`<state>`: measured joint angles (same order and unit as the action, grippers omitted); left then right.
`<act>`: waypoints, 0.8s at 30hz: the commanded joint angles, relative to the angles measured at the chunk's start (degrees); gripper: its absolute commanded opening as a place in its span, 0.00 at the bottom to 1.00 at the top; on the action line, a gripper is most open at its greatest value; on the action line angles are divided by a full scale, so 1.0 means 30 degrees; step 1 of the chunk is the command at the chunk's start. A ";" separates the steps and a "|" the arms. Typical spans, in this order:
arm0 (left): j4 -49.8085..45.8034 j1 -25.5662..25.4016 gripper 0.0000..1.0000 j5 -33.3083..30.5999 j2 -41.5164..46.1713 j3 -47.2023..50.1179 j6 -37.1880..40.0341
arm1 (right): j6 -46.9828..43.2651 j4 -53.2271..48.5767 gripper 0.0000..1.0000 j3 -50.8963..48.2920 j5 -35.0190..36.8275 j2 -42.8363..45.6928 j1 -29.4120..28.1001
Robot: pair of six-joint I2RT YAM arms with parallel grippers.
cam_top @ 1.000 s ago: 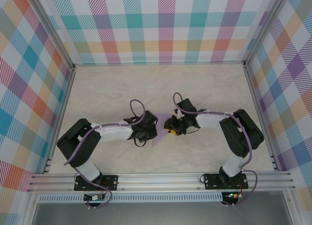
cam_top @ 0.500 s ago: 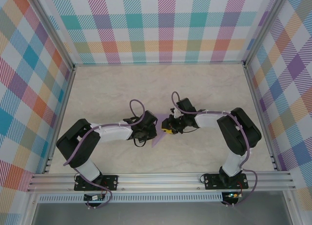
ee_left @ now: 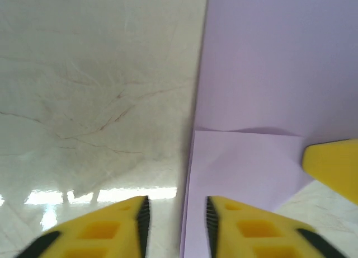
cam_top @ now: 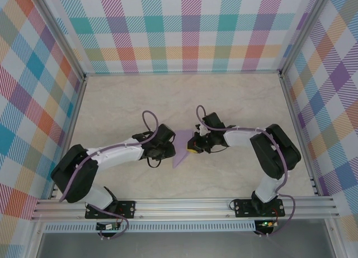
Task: Fold a paper plane with a square sheet of paper (pick it up from the middle)
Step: Fourth fold the wing at the center of the table.
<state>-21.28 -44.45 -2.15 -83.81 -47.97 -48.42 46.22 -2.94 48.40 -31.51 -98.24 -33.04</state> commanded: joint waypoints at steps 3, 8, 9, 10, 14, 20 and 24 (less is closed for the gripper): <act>-0.0978 0.0403 0.45 -0.0394 0.1947 -0.0480 0.0979 | 0.0120 -0.1507 0.05 0.0426 0.1766 0.1989 -0.0011; 0.1406 0.0401 0.59 0.1380 0.3130 0.0433 0.1726 | 0.2071 -0.1750 0.05 -0.0393 0.3786 0.3410 -0.0032; 0.1627 0.0401 0.62 0.1625 0.3327 0.0594 0.1885 | 0.2485 -0.1946 0.05 -0.0499 0.4322 0.3787 -0.0033; 0.2382 0.0403 0.65 0.1831 0.3502 0.0744 0.2067 | 0.2869 -0.1931 0.05 -0.0598 0.4777 0.4321 -0.0069; 0.2903 0.0402 0.72 0.2025 0.4261 0.0944 0.2736 | 0.3666 -0.3307 0.05 -0.0092 0.7055 0.5600 -0.0721; 0.2612 0.0401 0.79 0.1550 0.5268 0.0955 0.3474 | 0.3361 -0.6239 0.06 0.1456 1.0333 0.6845 -0.1474; 0.2585 0.0403 0.82 0.1232 0.5635 0.1076 0.3628 | 0.2855 -0.6767 0.06 0.2356 1.1171 0.6597 -0.1821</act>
<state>-14.55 -43.72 2.37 -68.20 -45.74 -39.29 55.66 -19.31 52.86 -2.79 -78.63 -37.80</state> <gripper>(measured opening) 0.813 0.064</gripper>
